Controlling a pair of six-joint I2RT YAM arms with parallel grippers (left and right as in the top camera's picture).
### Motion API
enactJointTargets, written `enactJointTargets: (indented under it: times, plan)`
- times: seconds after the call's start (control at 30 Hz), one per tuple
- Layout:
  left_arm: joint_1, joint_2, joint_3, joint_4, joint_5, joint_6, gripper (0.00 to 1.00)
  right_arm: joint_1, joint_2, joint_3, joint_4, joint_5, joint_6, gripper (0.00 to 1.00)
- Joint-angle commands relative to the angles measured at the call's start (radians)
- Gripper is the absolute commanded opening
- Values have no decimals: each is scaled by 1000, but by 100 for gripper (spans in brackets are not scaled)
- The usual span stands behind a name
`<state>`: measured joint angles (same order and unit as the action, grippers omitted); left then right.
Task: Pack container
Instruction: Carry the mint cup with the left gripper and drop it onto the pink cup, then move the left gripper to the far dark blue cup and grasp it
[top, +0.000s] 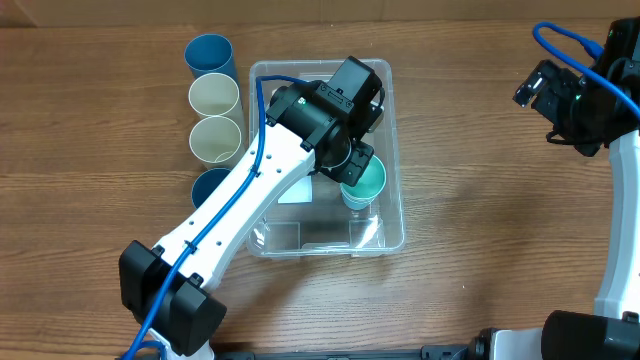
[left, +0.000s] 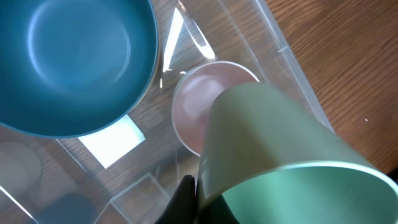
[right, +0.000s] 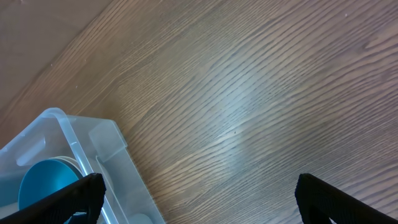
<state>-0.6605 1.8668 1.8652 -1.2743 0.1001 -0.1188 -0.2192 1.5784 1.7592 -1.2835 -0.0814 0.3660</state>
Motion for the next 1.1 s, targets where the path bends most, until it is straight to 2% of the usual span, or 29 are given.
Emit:
enactJointTargets:
  times: [0.0, 0.23, 0.3, 0.37, 0.4, 0.53, 0.7, 0.8, 0.83, 0.9, 1.07]
  plan:
    - [-1, -2, 9, 1, -30, 26, 4, 1, -12, 2, 2, -1, 5, 100]
    - [-1, 19, 8, 0, -73, 13, 6, 1, -12, 2, 2, -1, 5, 100]
    - [-1, 24, 8, 4, -74, 13, 15, 1, -12, 2, 2, -1, 5, 100]
    - [-1, 24, 9, 18, -74, 9, 33, 1, -12, 2, 2, -1, 5, 100]
    - [-1, 22, 15, 25, -75, 5, 39, 1, -12, 2, 2, -1, 5, 100]
    - [13, 22, 106, 0, -82, -29, 40, 1, -12, 2, 2, -1, 5, 100]
    - [79, 19, 357, -128, -140, -113, 45, 1, -12, 2, 2, -1, 5, 100]
    - [175, 19, 521, -203, -190, -152, 54, 1, -12, 2, 2, -1, 5, 100]
    - [203, 19, 547, -211, -199, -156, 60, 1, -12, 2, 2, -1, 5, 100]
    - [286, 19, 594, -221, -207, -170, 66, 1, -12, 2, 2, -1, 5, 100]
    - [549, 30, 599, -219, -101, -203, 66, 1, -12, 2, 2, -2, 5, 100]
